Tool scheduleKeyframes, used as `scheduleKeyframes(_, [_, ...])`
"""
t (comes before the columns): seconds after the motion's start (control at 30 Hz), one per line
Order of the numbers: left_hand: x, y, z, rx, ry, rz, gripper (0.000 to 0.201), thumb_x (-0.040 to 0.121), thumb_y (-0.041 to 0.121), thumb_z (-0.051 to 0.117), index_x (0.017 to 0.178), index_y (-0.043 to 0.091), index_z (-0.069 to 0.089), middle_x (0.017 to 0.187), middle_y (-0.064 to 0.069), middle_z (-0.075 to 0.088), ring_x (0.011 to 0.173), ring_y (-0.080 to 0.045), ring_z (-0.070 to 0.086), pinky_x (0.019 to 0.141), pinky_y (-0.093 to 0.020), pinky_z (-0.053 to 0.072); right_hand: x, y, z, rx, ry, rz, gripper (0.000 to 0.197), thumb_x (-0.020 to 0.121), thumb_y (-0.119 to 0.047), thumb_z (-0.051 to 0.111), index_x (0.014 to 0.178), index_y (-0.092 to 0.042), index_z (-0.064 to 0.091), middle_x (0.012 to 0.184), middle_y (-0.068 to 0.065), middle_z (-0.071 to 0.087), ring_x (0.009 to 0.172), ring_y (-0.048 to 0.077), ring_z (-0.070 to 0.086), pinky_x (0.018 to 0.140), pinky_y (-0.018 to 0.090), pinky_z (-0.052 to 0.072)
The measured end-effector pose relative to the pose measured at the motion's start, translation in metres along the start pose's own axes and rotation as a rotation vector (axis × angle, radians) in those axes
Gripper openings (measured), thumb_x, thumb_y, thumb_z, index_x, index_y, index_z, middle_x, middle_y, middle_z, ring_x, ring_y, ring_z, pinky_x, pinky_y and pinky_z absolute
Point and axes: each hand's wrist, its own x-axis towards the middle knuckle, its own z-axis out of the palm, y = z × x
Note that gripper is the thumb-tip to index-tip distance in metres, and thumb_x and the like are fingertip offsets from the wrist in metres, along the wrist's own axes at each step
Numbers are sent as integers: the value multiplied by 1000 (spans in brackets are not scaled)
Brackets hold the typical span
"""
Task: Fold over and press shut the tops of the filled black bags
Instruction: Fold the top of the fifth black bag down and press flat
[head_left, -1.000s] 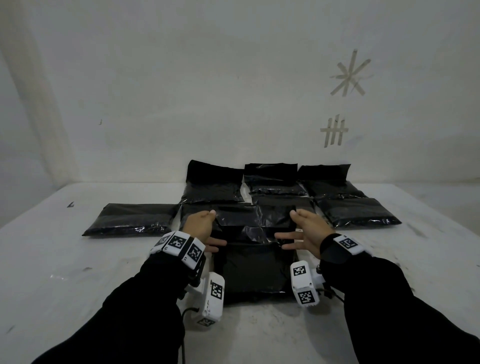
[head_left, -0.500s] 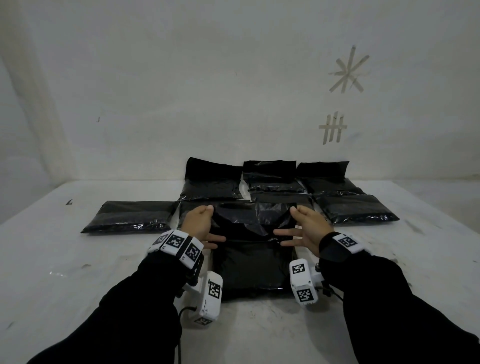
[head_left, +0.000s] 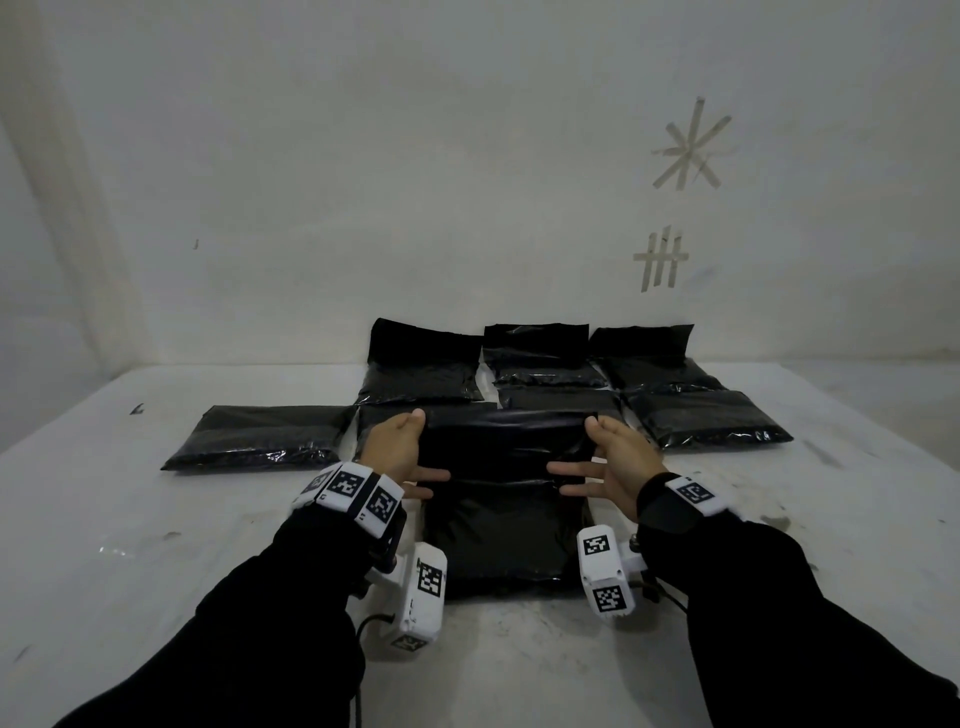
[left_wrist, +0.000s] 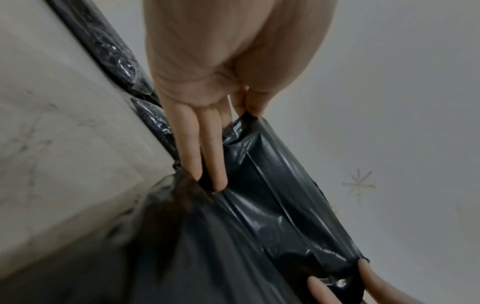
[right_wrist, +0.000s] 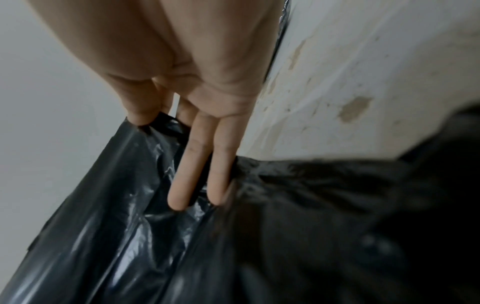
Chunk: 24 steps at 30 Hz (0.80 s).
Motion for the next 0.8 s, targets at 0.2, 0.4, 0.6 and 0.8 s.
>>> scheduleKeyframes(0.2, [-3, -2, -2, -11, -19, 11, 40, 101, 39, 35, 131, 15, 47, 133, -13, 54, 79, -32, 68, 63, -37, 53, -3, 1, 0, -5, -2, -15, 26, 102, -22, 38, 81, -16, 53, 102, 1, 59, 95, 38, 66, 86, 57, 50])
scheduleKeyframes(0.4, [-8, 1, -6, -34, -66, 0, 42, 99, 40, 40, 133, 16, 46, 138, -12, 49, 82, -32, 69, 67, -38, 53, -3, 3, -2, -43, -4, -39, 25, 103, -24, 38, 92, -14, 57, 112, 7, 64, 90, 34, 69, 82, 54, 52])
scheduleKeyframes(0.6, [-13, -2, -8, 20, -112, 7, 33, 98, 28, 47, 123, 5, 52, 138, -18, 49, 84, -29, 68, 71, -36, 53, -2, 6, -3, -40, 1, -50, 26, 103, -23, 37, 86, -14, 55, 112, 9, 64, 87, 33, 69, 80, 52, 53])
scheduleKeyframes(0.8, [-16, -4, -7, 17, -110, -6, 22, 101, 28, 39, 104, 10, 53, 136, -12, 50, 81, -31, 67, 82, -42, 50, -1, 7, -9, -47, -11, -69, 20, 101, -21, 41, 94, -6, 52, 112, 8, 60, 86, 31, 71, 76, 47, 56])
